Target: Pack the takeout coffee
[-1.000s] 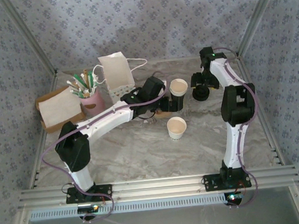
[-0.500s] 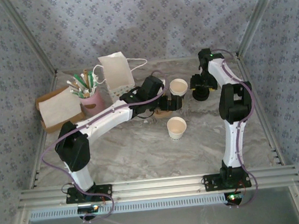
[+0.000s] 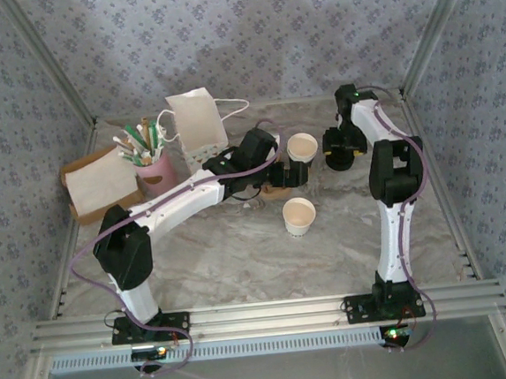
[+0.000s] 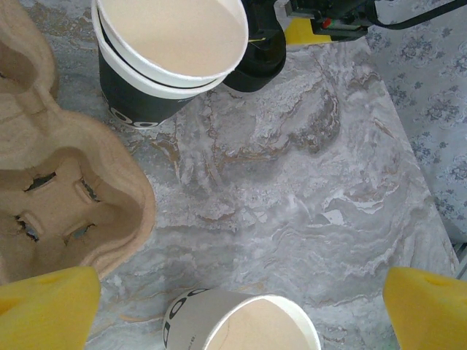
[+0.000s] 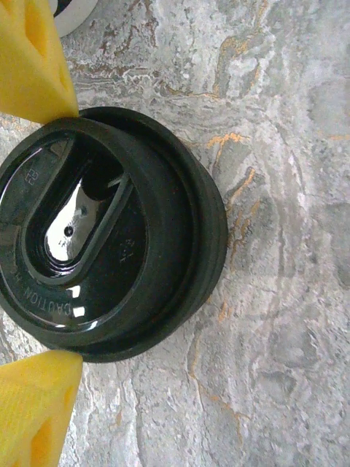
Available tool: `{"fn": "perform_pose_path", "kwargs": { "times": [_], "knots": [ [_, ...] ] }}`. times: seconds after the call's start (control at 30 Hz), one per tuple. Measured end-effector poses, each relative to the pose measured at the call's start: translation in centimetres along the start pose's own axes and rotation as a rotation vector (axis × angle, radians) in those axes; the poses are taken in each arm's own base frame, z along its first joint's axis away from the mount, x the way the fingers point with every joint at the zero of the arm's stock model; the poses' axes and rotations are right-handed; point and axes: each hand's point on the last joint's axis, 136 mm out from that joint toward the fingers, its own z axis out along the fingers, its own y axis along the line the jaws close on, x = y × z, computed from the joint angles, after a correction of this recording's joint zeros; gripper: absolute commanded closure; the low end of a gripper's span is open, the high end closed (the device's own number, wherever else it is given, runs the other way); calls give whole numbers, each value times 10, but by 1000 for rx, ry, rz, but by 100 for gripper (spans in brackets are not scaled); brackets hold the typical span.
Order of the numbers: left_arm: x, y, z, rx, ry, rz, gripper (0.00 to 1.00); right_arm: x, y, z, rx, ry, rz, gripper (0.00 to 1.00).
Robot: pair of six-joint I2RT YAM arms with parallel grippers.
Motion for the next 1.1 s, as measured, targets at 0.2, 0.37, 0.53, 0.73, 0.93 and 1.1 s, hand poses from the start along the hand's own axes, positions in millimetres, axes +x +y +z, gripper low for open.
{"fn": "perform_pose_path", "kwargs": {
  "times": [0.2,0.37,0.53,0.73,0.93,1.1],
  "knots": [
    [5,3,7,-5,19,-3,1,-2,-1,-2,-1,-7,-4,19],
    [6,3,8,-3,23,-4,1,-2,0,-2,-8,-6,-4,19],
    [6,3,8,0,26,-4,1,-2,1,-2,-12,-5,-4,19],
    [6,3,8,0,26,-4,1,-2,1,0,-12,-1,-6,19],
    [6,3,8,0,26,-4,1,-2,1,2,-12,3,-8,20],
    [6,3,8,0,26,-4,1,-2,2,3,-15,6,-8,20]
  ]
}}
